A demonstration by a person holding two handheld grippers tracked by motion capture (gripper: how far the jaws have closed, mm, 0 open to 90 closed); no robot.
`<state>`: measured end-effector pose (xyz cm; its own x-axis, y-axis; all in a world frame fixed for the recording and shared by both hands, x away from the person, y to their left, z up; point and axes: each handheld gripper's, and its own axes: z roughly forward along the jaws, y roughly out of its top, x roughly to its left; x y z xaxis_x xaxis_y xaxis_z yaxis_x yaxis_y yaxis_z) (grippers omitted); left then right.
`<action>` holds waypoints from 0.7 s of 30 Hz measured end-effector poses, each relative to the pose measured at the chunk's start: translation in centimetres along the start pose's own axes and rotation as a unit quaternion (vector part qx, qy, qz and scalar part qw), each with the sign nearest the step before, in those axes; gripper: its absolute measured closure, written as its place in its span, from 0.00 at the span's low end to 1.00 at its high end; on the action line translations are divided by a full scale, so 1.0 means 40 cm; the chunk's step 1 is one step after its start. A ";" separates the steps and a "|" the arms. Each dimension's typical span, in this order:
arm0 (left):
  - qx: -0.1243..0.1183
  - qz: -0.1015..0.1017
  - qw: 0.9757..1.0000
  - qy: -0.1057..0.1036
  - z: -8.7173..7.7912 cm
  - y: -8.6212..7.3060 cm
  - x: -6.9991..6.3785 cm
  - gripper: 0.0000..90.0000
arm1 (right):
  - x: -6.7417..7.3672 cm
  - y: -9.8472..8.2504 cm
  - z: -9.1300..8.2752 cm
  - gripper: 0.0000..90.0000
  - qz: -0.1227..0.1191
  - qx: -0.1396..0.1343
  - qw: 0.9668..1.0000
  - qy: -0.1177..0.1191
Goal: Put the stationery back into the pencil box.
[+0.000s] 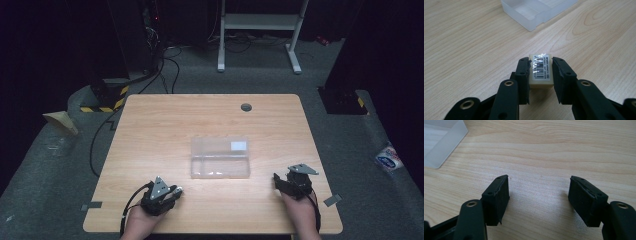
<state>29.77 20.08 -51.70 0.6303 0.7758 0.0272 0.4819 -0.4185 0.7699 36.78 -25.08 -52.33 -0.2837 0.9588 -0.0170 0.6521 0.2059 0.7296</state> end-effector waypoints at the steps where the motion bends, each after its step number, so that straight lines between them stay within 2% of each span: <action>1: -0.003 -0.001 1.000 0.001 0.000 0.001 0.000 0.75 | 0.000 0.000 0.000 0.36 0.000 0.000 1.000 0.000; 21: -0.022 -0.007 1.000 -0.004 0.028 0.042 0.002 0.75 | 0.000 0.000 0.000 0.36 0.000 0.000 1.000 0.000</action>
<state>31.31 18.91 -51.12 0.6287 0.7776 0.0114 0.4630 -0.3861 0.7978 36.78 -25.07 -52.33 -0.2836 0.9588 -0.0180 0.6517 0.2064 0.7299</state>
